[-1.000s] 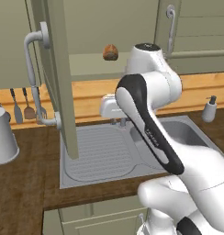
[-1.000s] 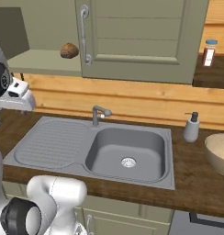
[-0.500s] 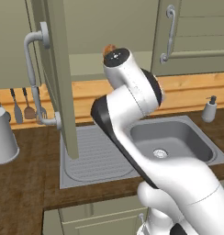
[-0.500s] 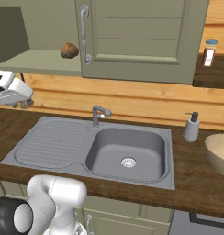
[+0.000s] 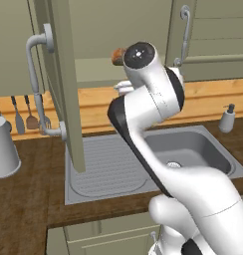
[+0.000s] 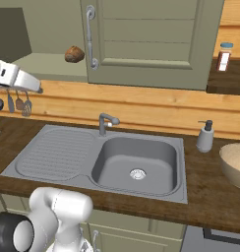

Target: Open the cabinet, pick up the bread from the cabinet and place it in the basket. Then move the basket to the dining counter.

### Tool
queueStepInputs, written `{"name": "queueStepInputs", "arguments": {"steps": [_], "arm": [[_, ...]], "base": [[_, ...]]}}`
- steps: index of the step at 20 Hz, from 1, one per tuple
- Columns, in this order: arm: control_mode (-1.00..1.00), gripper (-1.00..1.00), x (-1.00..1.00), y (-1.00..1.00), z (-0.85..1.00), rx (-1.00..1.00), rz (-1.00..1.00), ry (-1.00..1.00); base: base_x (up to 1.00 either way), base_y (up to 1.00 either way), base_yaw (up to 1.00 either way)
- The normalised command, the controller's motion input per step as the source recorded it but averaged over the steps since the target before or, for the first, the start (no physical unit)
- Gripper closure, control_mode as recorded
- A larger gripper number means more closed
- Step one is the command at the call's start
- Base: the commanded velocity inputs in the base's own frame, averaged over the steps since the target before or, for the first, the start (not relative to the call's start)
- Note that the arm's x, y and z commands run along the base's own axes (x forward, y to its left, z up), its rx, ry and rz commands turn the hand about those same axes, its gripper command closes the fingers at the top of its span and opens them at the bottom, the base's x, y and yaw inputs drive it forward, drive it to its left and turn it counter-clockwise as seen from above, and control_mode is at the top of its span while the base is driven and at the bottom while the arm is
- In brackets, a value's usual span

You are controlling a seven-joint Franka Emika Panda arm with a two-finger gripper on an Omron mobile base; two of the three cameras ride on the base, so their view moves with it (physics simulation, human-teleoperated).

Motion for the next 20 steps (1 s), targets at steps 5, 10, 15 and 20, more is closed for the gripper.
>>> {"name": "queueStepInputs", "arguments": {"steps": [5, 10, 15, 20], "arm": [[-1.00, -1.00, 0.30, 0.00, 0.16, 0.23, 0.09, -0.11], [-1.00, -1.00, 0.40, -0.03, 0.00, 0.08, 0.29, -0.08], [-1.00, -1.00, 0.44, 0.01, 0.00, -0.03, 0.22, -0.12], [-1.00, -1.00, 0.59, 0.17, 0.02, -0.08, -0.08, -0.02]], "base": [[0.00, 0.00, 0.00], [0.00, 0.00, 0.00], [0.00, 0.00, 0.00], [0.00, 0.00, 0.00]]}}
